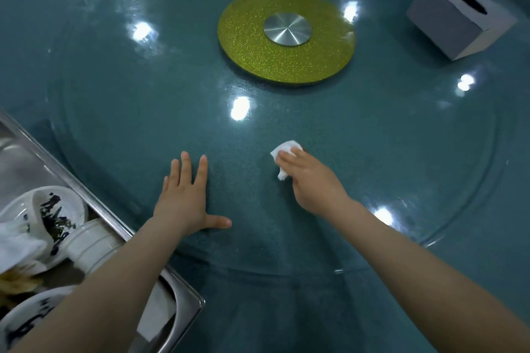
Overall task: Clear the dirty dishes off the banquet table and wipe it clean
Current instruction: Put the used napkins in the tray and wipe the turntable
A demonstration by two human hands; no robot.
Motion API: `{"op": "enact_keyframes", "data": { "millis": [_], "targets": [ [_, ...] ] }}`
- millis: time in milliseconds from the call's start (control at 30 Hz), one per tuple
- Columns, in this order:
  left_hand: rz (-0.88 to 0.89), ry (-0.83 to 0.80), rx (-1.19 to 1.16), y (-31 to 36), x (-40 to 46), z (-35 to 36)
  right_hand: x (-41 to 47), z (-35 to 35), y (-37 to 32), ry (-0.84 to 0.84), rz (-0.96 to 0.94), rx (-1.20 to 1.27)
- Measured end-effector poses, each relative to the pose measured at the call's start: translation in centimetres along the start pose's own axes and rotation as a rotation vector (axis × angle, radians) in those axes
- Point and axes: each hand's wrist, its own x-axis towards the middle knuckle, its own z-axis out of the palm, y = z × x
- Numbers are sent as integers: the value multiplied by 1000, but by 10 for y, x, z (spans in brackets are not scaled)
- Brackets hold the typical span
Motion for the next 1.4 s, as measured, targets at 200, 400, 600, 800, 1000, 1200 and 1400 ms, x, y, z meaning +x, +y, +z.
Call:
{"op": "enact_keyframes", "data": {
  "millis": [200,400,600,800,1000,1200,1400],
  "targets": [
    [-1,-6,6,0,1,-1,-68,9,-3,134,-155,-96],
    [-13,2,-8,7,-3,0,-83,2,-2,180,-44,-105],
    [19,-30,-10,16,-11,-4,-88,0,5,73,197,-32],
    [93,-15,-17,28,-22,-4,-91,2,23,113,386,5],
    [180,17,24,42,-30,-2,-96,-4,42,166,536,35],
    [255,-33,146,74,-34,-7,-89,-10,48,203,651,9],
    [321,-133,136,97,-35,-14,-77,9,12,154,416,83]
  ]
}}
